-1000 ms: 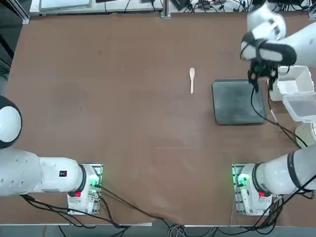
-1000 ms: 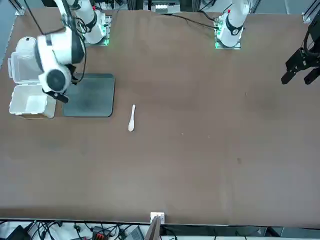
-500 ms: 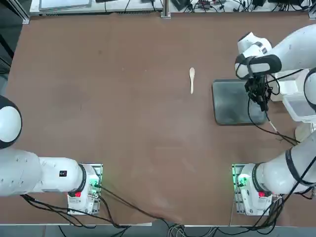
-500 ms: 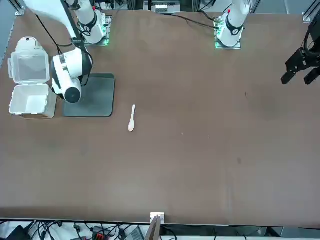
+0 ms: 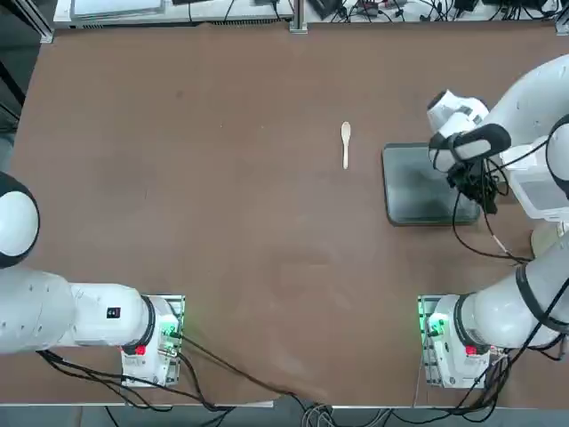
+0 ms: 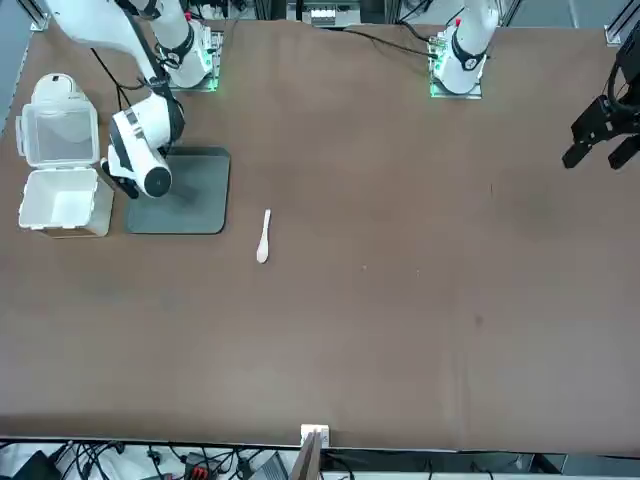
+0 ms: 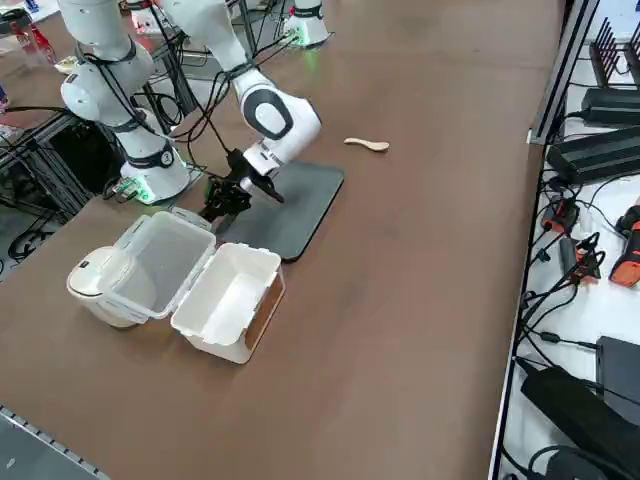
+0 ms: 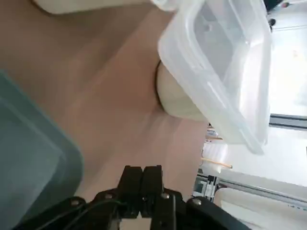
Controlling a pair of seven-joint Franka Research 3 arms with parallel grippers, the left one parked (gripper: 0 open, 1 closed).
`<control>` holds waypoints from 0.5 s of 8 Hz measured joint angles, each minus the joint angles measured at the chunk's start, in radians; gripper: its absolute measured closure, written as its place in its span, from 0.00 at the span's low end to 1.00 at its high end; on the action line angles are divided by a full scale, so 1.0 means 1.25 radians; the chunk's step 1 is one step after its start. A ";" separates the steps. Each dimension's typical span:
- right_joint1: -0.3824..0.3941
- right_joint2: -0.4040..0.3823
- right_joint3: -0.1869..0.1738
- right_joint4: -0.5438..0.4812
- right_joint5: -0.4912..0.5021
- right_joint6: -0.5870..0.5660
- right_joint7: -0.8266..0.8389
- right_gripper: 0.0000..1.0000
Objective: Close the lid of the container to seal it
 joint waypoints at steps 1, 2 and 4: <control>-0.008 0.002 0.000 -0.017 -0.021 0.001 0.042 0.98; -0.020 0.003 0.000 -0.030 -0.047 0.001 0.077 0.98; -0.072 0.007 -0.001 -0.047 -0.122 0.002 0.104 0.98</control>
